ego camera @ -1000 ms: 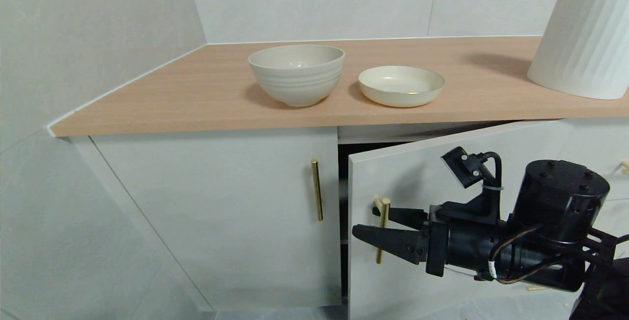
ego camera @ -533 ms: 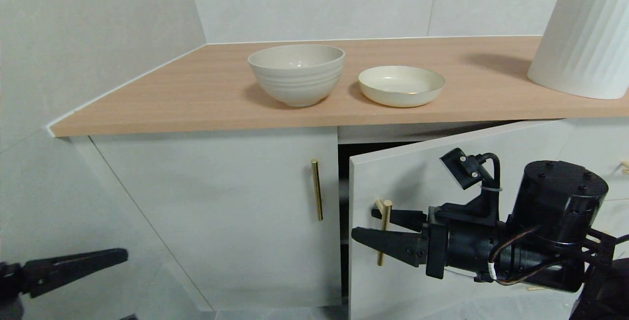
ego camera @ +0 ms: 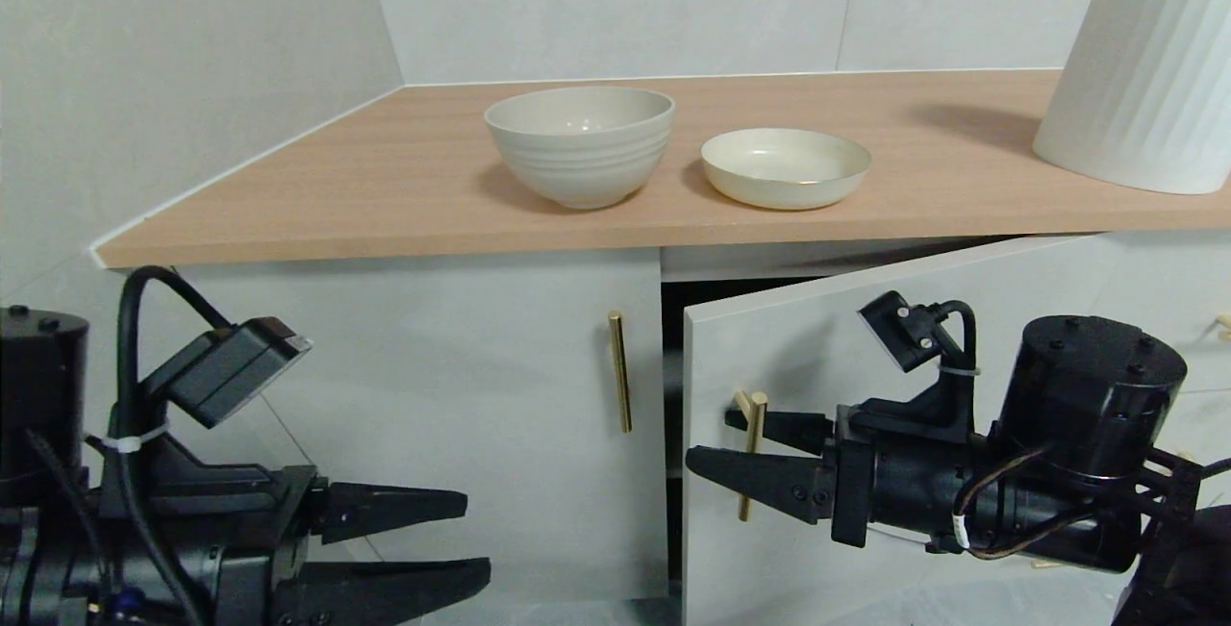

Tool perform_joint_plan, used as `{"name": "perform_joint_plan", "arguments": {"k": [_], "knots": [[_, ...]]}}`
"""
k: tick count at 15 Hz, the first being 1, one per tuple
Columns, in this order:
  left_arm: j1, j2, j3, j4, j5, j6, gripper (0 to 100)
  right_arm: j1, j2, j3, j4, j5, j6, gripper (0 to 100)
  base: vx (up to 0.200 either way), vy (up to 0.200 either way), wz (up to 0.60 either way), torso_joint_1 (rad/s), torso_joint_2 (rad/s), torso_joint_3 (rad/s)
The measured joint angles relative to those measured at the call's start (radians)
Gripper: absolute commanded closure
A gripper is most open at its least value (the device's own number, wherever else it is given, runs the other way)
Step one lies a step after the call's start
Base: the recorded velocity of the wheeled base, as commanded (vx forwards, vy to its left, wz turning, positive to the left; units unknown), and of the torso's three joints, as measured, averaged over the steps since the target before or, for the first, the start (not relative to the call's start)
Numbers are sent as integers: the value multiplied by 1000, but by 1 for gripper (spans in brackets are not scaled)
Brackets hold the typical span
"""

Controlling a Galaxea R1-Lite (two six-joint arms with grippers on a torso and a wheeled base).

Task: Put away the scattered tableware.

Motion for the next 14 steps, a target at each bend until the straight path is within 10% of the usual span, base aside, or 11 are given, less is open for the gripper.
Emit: {"name": "perform_joint_plan", "arguments": {"k": [4, 7, 12, 14], "knots": [[-5, 64, 4, -99, 1, 3, 100, -1, 5, -2, 0, 0, 0, 0, 0, 0, 0, 0, 0, 0], [-27, 166, 96, -399, 25, 58, 100, -1, 6, -2, 0, 0, 0, 0, 0, 0, 0, 0, 0, 0], [-106, 301, 0, -505, 39, -94, 100, -1, 7, -2, 0, 0, 0, 0, 0, 0, 0, 0, 0, 0], [-116, 362, -47, -521, 38, -103, 100, -1, 7, -1, 0, 0, 0, 0, 0, 0, 0, 0, 0, 0]]}}
